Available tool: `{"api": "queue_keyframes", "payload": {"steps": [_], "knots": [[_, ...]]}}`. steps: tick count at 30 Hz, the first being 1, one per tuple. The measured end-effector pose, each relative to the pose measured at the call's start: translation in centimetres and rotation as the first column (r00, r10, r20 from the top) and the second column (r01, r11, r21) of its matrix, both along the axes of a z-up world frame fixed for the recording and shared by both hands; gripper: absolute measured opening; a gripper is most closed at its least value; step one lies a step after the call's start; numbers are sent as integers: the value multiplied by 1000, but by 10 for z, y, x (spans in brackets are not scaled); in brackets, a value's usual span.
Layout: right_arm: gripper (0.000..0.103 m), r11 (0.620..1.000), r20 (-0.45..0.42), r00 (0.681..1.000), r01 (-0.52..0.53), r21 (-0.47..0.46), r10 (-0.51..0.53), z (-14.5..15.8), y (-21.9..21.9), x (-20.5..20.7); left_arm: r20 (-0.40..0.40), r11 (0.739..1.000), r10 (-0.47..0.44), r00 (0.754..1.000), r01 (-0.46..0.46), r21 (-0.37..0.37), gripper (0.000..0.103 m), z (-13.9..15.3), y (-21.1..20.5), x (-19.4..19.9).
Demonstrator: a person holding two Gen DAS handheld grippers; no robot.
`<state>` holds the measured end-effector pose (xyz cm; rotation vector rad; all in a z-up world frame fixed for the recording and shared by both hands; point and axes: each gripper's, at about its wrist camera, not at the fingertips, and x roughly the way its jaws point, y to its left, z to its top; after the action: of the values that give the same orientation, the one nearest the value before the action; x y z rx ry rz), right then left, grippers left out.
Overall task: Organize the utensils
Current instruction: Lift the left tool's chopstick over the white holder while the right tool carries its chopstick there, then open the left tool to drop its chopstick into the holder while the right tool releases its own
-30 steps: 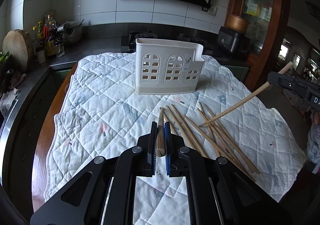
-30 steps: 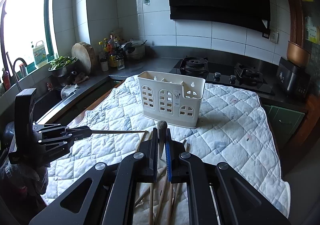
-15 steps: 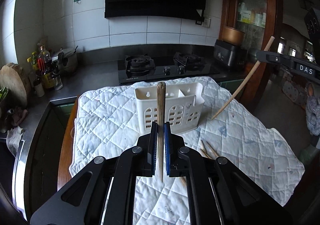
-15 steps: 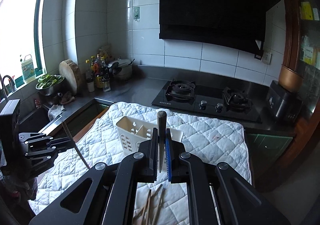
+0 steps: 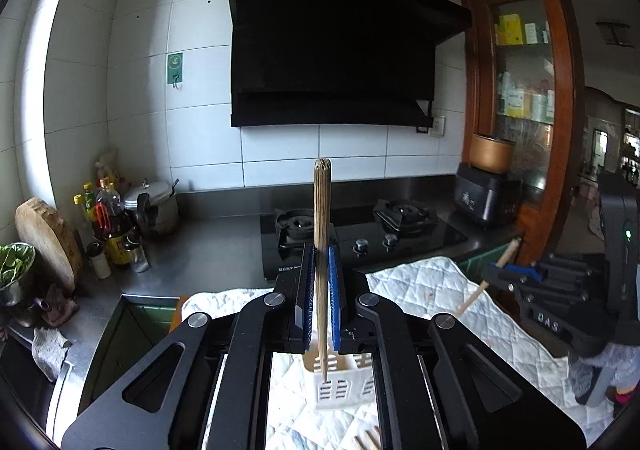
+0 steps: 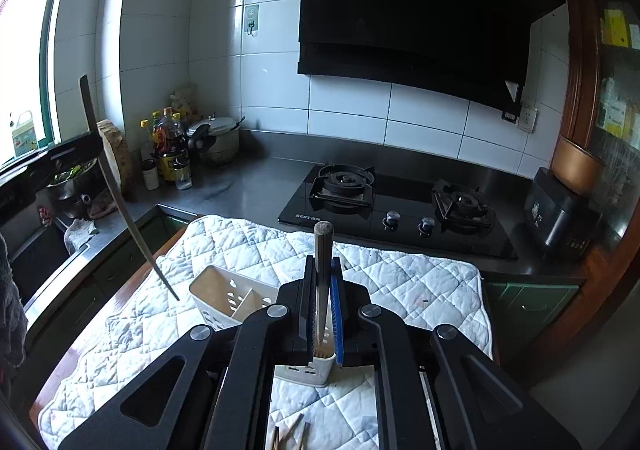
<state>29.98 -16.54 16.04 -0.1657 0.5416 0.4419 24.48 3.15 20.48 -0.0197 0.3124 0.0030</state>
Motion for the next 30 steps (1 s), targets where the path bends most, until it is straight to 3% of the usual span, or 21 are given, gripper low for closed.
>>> {"api": "queue_keyframes", "payload": {"steps": [6, 15, 17, 24, 30], "knots": [[7, 1000, -37, 999, -6, 1, 6, -22, 3, 13, -23, 995, 32, 999, -34, -91, 5, -19, 11, 42], [7, 1000, -85, 996, -7, -12, 6, -48, 0, 16, -204, 990, 10, 979, -38, -136, 6, -82, 27, 71], [8, 1000, -79, 997, -4, -19, 3, -49, -1, 14, -218, 991, 12, 976, -41, -128, 9, -89, 28, 70], [30, 1000, -35, 999, 14, -7, -15, -38, -15, -8, -211, 994, 2, 977, -25, -110, 9, -84, 25, 49], [30, 1000, 15, 1000, 1, 5, -1, -34, -34, -64, -184, 994, -23, 983, 2, -111, 10, -79, 20, 7]]}}
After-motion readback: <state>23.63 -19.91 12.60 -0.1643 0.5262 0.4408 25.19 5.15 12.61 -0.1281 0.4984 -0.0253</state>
